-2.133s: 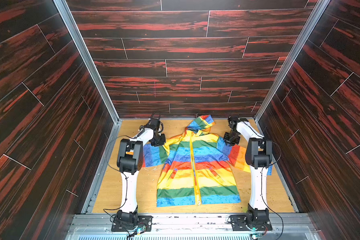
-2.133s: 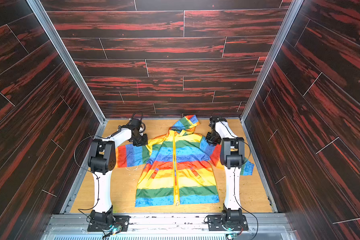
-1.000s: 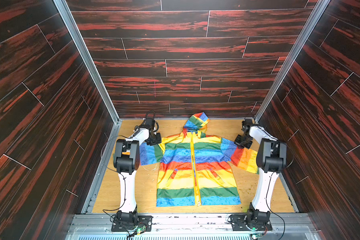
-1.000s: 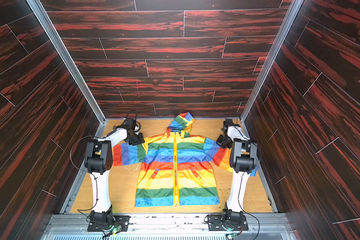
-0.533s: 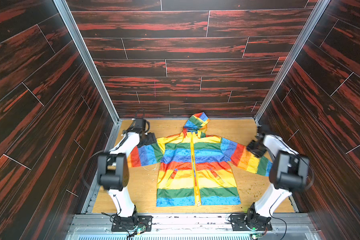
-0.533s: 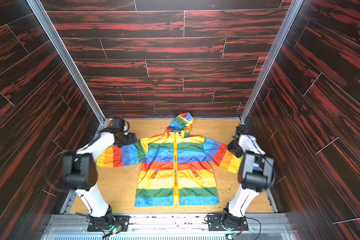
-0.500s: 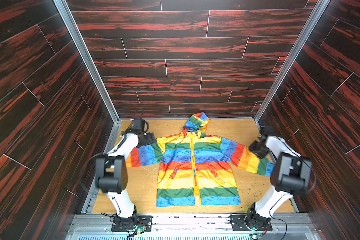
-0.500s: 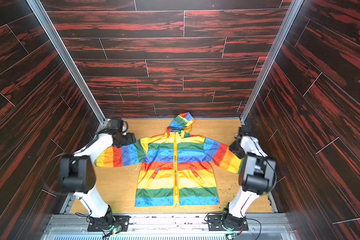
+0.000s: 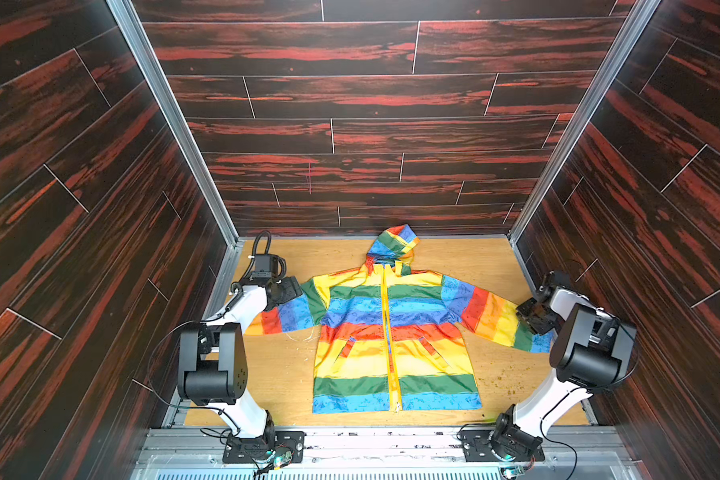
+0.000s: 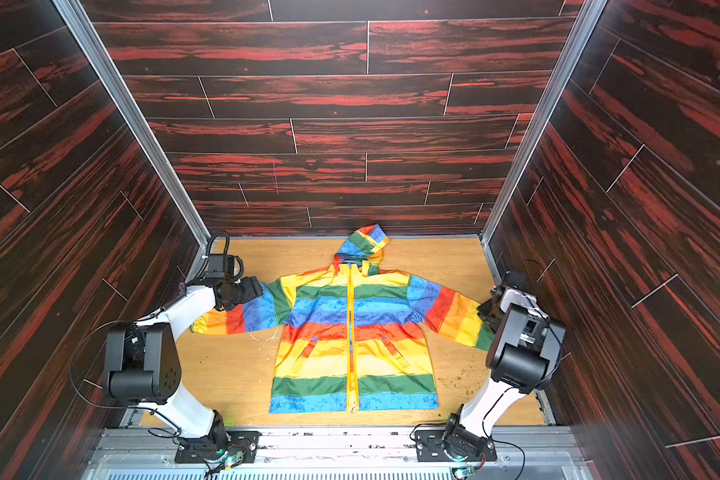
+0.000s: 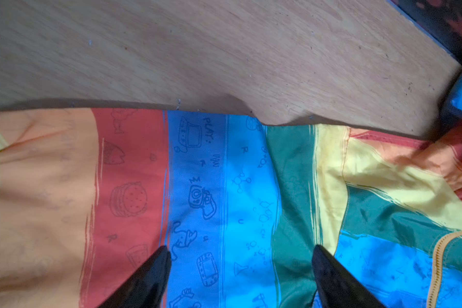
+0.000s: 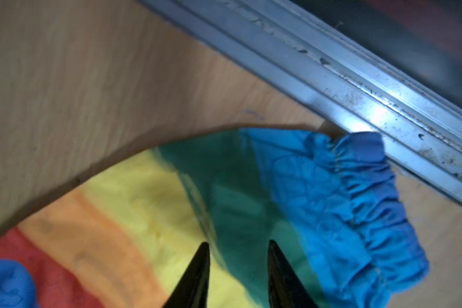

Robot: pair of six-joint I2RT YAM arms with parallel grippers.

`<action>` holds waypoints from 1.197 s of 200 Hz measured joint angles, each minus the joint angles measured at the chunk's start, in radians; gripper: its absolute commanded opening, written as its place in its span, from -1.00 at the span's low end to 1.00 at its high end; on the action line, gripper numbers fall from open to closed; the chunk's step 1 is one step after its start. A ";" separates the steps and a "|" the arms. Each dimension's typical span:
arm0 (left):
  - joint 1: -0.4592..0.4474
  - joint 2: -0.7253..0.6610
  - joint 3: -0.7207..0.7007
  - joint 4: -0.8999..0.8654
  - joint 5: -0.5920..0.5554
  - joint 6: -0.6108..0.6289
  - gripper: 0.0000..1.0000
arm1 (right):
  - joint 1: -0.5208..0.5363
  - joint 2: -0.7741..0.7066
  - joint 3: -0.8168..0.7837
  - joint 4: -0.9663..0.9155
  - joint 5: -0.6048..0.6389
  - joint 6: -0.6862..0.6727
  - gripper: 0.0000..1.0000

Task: Unzip the jacket
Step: Smooth out the jacket at the center of the board.

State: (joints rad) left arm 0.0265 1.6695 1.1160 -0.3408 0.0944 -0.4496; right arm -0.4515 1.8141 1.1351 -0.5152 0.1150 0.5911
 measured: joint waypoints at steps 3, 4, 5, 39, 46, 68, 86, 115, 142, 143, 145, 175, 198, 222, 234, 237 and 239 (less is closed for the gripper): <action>0.002 0.000 0.000 0.002 -0.001 -0.003 0.69 | -0.007 0.000 -0.008 0.005 -0.006 0.003 -0.23; 0.002 0.000 0.000 0.003 -0.001 -0.004 0.70 | -0.009 0.000 -0.010 0.006 -0.008 0.003 -0.23; 0.003 0.000 0.000 0.004 -0.001 -0.005 0.69 | -0.010 0.000 -0.011 0.007 -0.010 0.003 -0.23; 0.023 0.000 -0.006 0.019 -0.011 -0.030 0.70 | -0.070 -0.007 -0.058 0.064 -0.072 0.032 -0.26; 0.029 0.000 -0.007 0.018 -0.017 -0.034 0.70 | -0.079 -0.013 -0.068 0.075 -0.083 0.038 -0.27; 0.050 0.000 -0.013 0.020 -0.035 -0.046 0.70 | -0.117 -0.055 -0.136 0.135 -0.108 0.054 -0.25; 0.064 0.000 -0.023 0.016 -0.046 -0.053 0.70 | -0.166 -0.116 -0.217 0.181 -0.113 0.066 -0.21; 0.079 0.000 -0.037 0.003 -0.066 -0.061 0.70 | -0.197 -0.180 -0.287 0.193 -0.098 0.091 -0.16; 0.106 -0.010 -0.059 -0.005 -0.077 -0.070 0.70 | -0.196 -0.221 -0.325 0.199 -0.060 0.112 -0.16; 0.107 -0.010 -0.060 -0.005 -0.077 -0.070 0.71 | -0.196 -0.222 -0.326 0.199 -0.060 0.112 -0.16; 0.109 -0.011 -0.061 -0.006 -0.077 -0.070 0.70 | -0.196 -0.225 -0.328 0.199 -0.056 0.112 -0.16; 0.144 -0.011 -0.065 -0.034 -0.077 -0.059 0.64 | -0.149 -0.295 -0.349 0.171 0.010 0.080 -0.14; 0.150 0.013 -0.050 -0.071 -0.083 -0.040 0.64 | 0.008 -0.373 -0.318 0.165 0.069 0.038 -0.13; 0.160 0.030 -0.049 -0.105 -0.105 -0.023 0.64 | 0.163 -0.423 -0.261 0.178 0.084 0.013 -0.13; 0.165 0.034 -0.046 -0.127 -0.131 -0.012 0.64 | 0.212 -0.427 -0.236 0.185 0.082 0.000 -0.13; 0.167 0.035 -0.045 -0.133 -0.139 -0.010 0.64 | 0.224 -0.426 -0.231 0.185 0.081 -0.005 -0.13; 0.169 0.037 -0.043 -0.138 -0.143 -0.008 0.64 | 0.231 -0.426 -0.228 0.186 0.081 -0.007 -0.13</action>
State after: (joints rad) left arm 0.1955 1.7065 1.0725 -0.4786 -0.0486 -0.4580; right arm -0.2203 1.3880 0.9070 -0.3294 0.1963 0.5838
